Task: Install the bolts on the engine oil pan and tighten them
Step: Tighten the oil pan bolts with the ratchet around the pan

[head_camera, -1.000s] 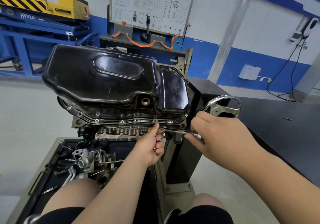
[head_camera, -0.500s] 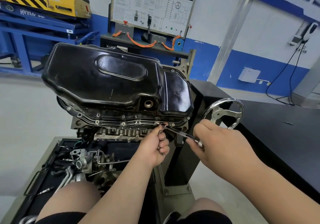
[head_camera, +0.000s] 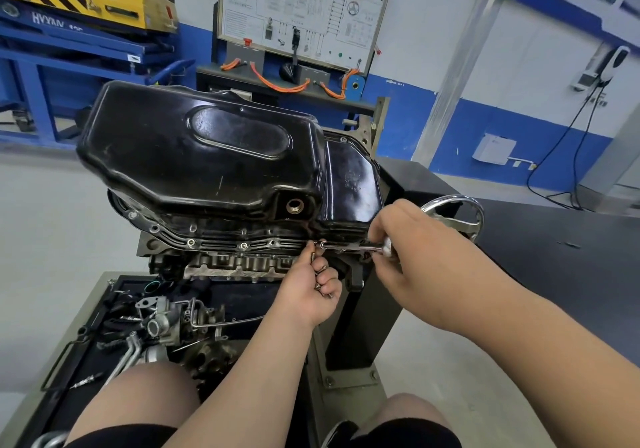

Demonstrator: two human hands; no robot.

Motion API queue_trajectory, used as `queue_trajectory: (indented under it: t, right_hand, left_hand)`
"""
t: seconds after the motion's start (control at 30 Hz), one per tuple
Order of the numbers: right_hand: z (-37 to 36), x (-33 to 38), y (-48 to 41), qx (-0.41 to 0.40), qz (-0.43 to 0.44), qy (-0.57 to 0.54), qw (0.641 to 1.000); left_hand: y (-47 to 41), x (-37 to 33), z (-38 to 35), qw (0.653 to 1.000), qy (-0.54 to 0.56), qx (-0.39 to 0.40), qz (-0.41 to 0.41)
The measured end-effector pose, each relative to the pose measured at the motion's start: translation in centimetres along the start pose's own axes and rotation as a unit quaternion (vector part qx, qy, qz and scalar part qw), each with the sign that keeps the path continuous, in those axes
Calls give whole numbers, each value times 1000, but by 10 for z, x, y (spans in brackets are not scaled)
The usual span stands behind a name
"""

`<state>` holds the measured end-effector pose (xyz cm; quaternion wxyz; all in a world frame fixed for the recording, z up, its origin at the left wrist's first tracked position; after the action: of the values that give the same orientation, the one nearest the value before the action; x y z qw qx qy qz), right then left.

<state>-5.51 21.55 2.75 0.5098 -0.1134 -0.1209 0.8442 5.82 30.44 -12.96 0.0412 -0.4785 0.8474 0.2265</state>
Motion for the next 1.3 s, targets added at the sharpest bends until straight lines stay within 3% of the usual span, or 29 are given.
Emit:
queue_trajectory:
  t: [0.17,0.4,0.6,0.73,0.87,1.0,1.17,1.3]
  right_hand:
    - [2,5,-8,-6,-5,-2,1000]
    - [10,13,-25,-40,-52,133,989]
    - [13,10,-30,39,-36,71,996]
    - [15,14,-33,-22,-70,155,985]
    - [12,12,-34,7,-50,100,994]
    - [13,15,-36,-40,-76,173,981]
    - [14,12,-36,9,-48,120,992]
    - [14,17,-35,-39,-76,184,979]
  left_hand:
    - [-1,-2,0,1000,0,2,2]
    - [-1,-6,2,1000,-2,1,17]
    - [-1,-8,2,1000,-11,-9,23]
    - [0,-8,1,1000,-14,-9,22]
    - [-1,-8,2,1000,-15,-11,24]
    - [-1,-9,2,999,-18,-10,25]
    - [0,-10,1,999,-18,-8,31]
    - [1,-10,0,999,-21,-8,32]
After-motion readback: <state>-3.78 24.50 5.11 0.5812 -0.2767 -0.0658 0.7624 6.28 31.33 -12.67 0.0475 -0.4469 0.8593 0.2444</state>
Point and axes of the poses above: each hand's wrist, its own y-axis away from the middle knuckle, its own z-axis out of the back of the hand, x = y × z, the point moved 2 cm from there along -y, towards the middle knuckle, and after that the axes turned 5 degrees about z, right-handed, at the moved point
